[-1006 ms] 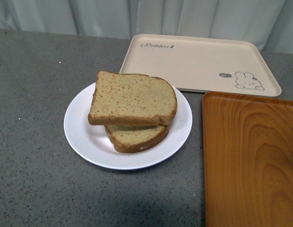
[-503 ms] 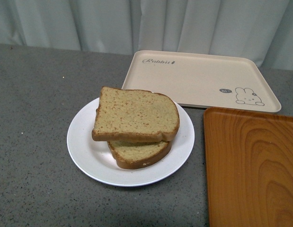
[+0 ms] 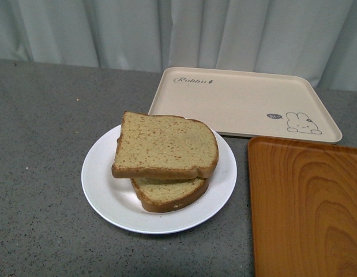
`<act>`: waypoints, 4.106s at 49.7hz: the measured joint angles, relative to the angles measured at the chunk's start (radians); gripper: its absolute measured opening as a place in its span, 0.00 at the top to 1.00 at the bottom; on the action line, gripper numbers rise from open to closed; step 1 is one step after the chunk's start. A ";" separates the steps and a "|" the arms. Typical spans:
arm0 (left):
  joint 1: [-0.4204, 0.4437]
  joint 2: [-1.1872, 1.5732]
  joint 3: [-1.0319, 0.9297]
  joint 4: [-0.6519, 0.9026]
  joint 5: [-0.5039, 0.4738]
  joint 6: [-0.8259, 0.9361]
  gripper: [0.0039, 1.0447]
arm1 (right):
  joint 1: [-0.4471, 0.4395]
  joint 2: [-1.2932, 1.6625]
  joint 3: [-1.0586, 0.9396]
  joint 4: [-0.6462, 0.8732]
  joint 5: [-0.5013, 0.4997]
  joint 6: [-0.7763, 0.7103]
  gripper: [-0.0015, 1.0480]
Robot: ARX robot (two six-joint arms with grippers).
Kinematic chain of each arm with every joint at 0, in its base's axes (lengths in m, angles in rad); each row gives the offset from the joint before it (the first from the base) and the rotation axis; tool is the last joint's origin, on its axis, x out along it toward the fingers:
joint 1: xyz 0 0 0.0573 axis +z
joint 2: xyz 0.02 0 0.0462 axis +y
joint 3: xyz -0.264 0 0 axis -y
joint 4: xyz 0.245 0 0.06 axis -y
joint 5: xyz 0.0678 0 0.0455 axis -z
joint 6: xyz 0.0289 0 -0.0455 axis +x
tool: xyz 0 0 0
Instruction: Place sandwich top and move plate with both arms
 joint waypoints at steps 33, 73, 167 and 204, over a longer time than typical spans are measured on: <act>-0.147 0.323 0.035 0.140 -0.203 -0.879 0.06 | 0.000 0.000 0.000 -0.001 0.000 0.000 0.09; -0.134 1.444 0.308 0.727 -0.173 -1.017 0.06 | 0.000 0.000 0.000 -0.001 0.000 0.000 0.09; -0.441 1.881 0.489 0.795 -0.217 -1.336 0.06 | 0.000 0.000 0.000 -0.001 0.000 0.000 0.09; -0.435 1.881 0.475 0.812 -0.210 -1.389 0.96 | 0.000 0.000 0.000 -0.001 0.000 0.000 0.09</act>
